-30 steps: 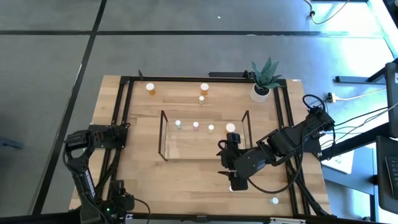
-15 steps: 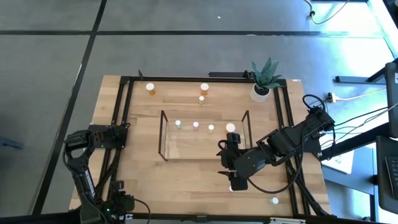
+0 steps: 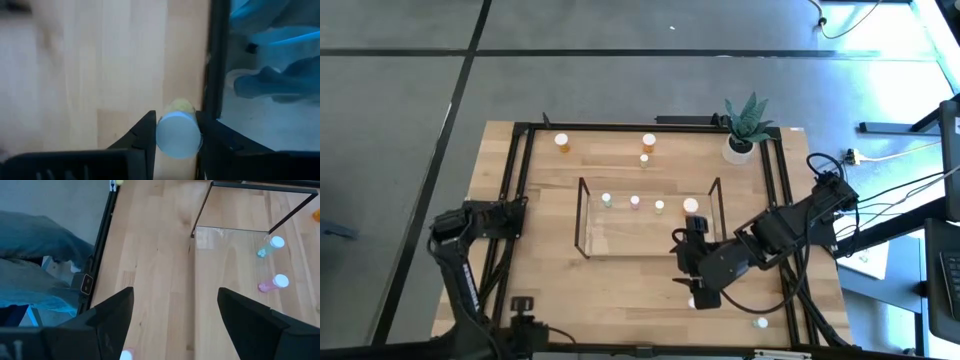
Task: Pick and place medicine bottles onto shelf by color
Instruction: Put the bottom yellow pill bottle on the shelf aligned with the other yellow pill bottle
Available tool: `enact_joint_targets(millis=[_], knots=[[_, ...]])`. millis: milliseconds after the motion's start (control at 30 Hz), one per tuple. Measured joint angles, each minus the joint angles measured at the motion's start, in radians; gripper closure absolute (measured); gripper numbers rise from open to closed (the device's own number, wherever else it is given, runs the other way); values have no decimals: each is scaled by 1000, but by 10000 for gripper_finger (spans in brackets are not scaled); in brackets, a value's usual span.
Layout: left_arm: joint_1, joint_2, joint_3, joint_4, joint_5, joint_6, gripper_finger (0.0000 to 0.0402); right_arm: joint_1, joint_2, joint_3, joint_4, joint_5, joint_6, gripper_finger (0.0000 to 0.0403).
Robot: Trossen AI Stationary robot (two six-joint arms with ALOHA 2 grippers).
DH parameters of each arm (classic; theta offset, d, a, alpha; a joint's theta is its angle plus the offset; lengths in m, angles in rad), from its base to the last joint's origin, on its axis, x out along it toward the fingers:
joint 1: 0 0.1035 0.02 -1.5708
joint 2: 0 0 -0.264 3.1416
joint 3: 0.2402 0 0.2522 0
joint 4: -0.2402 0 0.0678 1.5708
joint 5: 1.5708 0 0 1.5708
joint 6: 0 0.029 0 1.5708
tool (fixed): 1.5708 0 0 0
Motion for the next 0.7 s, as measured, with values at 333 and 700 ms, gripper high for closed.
enact_joint_targets(millis=[333,700], knots=[[244,0,276,-162,-22,550,298,35,-32,-1,-22,27,34,114],[599,-2,366,-144,-19,1097,299,45,-65,0,-130,90,109,114]])
